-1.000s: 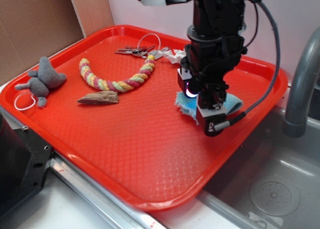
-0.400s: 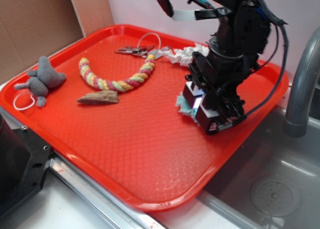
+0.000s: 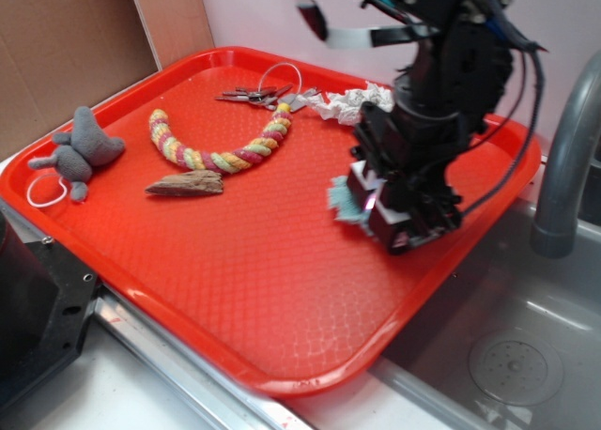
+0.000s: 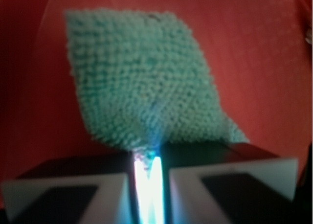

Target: Grab the blue cloth.

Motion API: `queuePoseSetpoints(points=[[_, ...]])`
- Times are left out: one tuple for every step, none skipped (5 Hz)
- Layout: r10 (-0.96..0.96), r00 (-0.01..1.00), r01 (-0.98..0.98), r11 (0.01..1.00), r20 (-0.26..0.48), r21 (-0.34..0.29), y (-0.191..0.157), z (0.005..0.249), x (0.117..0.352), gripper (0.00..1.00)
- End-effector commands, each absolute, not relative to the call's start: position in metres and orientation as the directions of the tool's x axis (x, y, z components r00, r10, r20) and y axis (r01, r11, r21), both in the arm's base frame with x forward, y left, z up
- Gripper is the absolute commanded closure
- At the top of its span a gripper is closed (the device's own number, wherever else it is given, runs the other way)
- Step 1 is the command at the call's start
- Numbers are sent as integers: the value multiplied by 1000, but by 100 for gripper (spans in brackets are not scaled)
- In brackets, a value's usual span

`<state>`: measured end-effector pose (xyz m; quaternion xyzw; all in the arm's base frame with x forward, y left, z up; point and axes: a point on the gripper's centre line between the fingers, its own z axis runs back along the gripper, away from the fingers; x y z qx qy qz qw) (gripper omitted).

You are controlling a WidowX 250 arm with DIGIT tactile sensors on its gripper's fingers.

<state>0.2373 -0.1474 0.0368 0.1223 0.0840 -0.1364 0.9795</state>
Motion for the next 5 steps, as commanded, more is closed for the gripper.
queuePoseSetpoints(points=[[-146,989,146,988,2,59,-93,130,227,100],[-78,997,78,997,12,-4,-65,156,206,100],[26,999,-25,999,44,-24,-42,171,185,100],[99,991,-95,994,92,-47,-29,180,166,100],[98,992,-92,993,76,-81,-28,179,166,100]])
